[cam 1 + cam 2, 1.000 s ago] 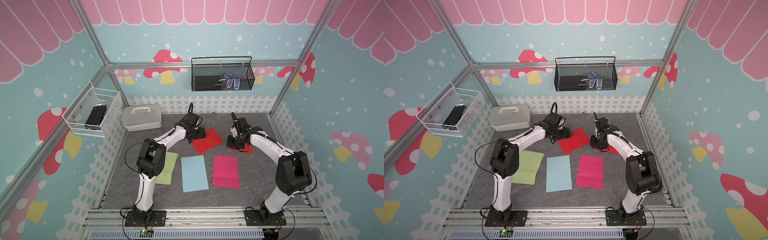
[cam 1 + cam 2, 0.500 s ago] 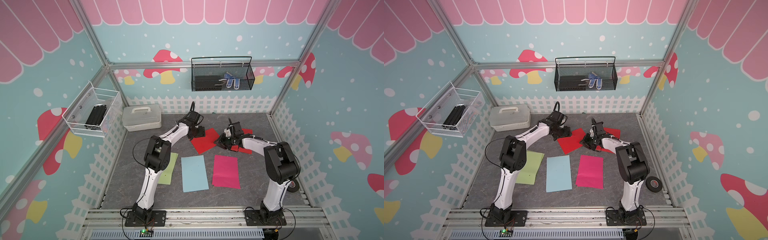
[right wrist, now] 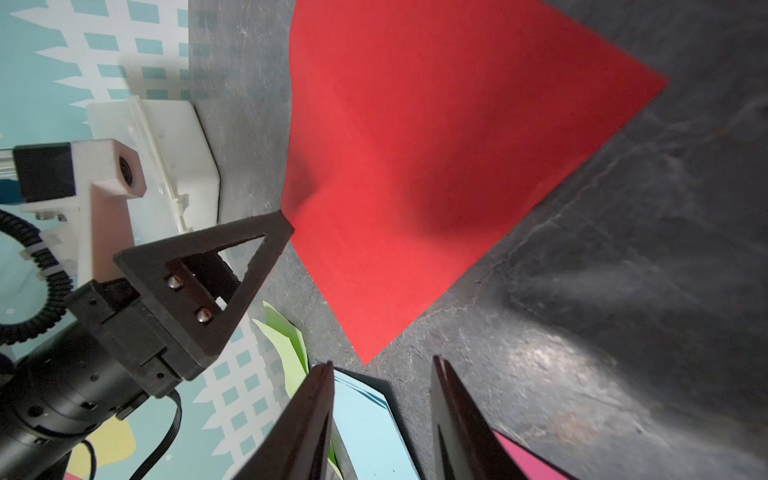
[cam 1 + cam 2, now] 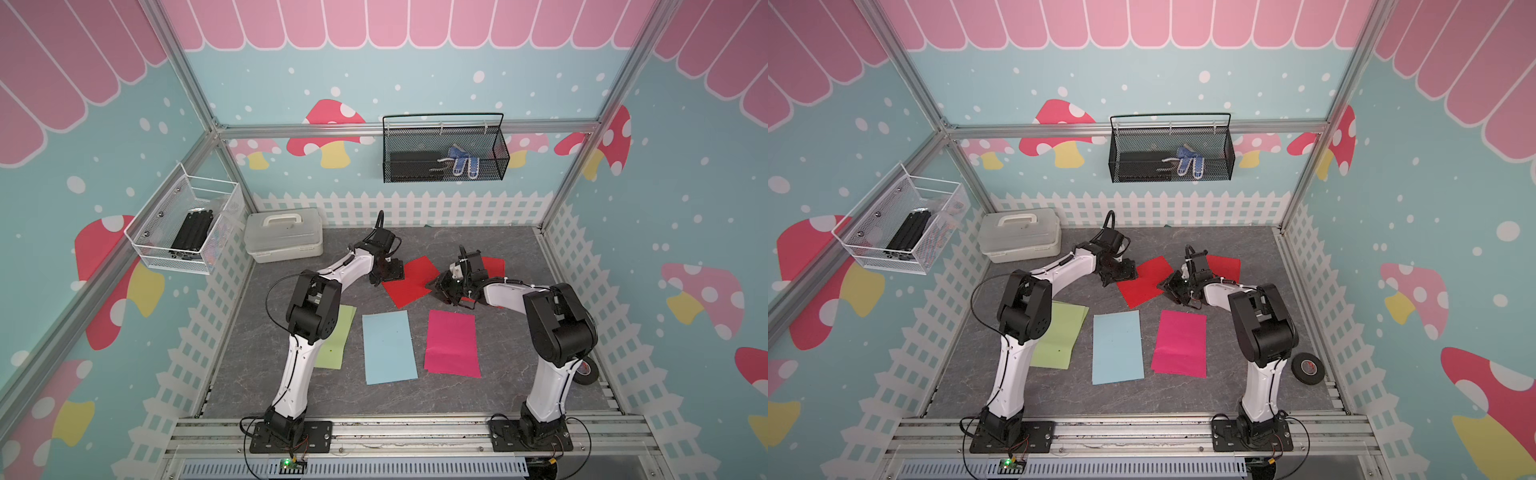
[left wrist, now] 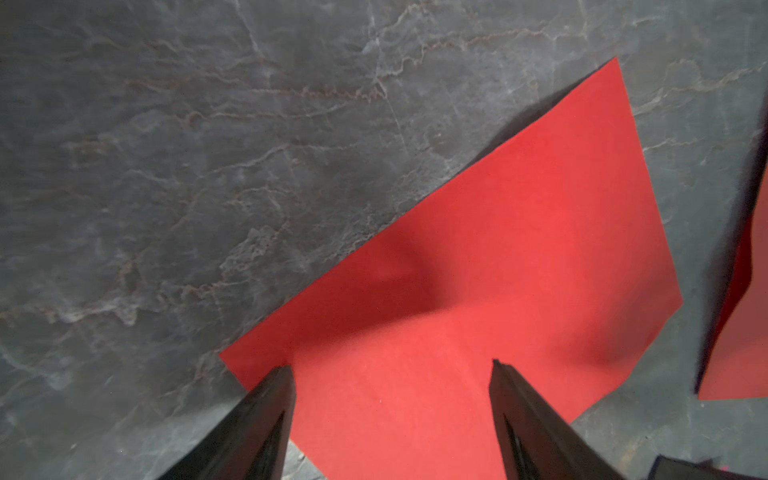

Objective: Sort the scattered colored papers by color
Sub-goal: Pick up the colored paper from the center of the board.

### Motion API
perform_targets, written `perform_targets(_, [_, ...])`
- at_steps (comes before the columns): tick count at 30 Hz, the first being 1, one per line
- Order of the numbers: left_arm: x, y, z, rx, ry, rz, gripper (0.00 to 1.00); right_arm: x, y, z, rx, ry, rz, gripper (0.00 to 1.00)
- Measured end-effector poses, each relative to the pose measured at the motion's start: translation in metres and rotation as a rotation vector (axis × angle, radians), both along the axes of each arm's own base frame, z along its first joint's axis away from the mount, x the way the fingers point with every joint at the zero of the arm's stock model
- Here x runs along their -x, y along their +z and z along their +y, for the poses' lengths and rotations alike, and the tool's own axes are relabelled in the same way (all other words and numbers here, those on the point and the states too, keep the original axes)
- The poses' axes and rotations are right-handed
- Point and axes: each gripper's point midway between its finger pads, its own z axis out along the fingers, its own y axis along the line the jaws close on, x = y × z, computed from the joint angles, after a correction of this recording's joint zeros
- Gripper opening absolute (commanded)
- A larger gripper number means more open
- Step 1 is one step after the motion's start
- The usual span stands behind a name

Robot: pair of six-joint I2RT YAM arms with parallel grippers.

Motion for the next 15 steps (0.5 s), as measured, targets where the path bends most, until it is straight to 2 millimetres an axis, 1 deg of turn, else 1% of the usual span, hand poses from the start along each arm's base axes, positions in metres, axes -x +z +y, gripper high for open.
perform_targets(7, [-0.001, 0.000, 0.000, 0.017, 0.000, -0.009, 0.77, 0.001, -0.018, -0.001, 0.007, -0.010, 0.041, 0.41])
perform_targets(15, [0.000, 0.001, -0.002, 0.030, -0.002, -0.012, 0.77, -0.003, -0.024, -0.008, 0.009, -0.025, 0.050, 0.41])
